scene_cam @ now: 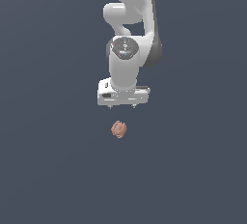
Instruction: Pick up the object and move it to a goal position.
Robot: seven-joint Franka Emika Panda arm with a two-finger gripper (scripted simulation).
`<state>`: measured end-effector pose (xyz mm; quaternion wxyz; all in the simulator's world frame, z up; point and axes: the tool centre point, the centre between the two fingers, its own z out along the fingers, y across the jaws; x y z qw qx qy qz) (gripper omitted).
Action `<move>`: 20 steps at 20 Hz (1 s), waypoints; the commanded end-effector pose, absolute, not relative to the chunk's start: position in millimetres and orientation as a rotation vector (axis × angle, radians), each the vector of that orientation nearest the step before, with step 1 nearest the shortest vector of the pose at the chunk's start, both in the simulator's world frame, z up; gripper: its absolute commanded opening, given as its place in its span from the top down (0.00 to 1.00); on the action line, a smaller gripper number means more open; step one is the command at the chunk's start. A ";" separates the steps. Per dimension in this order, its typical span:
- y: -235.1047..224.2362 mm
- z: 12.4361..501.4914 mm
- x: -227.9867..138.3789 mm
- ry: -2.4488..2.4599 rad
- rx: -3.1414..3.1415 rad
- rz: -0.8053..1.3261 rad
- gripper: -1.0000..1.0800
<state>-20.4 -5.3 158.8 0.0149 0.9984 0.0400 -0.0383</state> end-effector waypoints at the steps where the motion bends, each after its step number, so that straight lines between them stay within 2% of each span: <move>1: -5.9 156.8 -19.0 0.167 3.106 -0.117 0.04; 20: -13.4 126.6 5.0 0.844 3.009 -0.076 0.04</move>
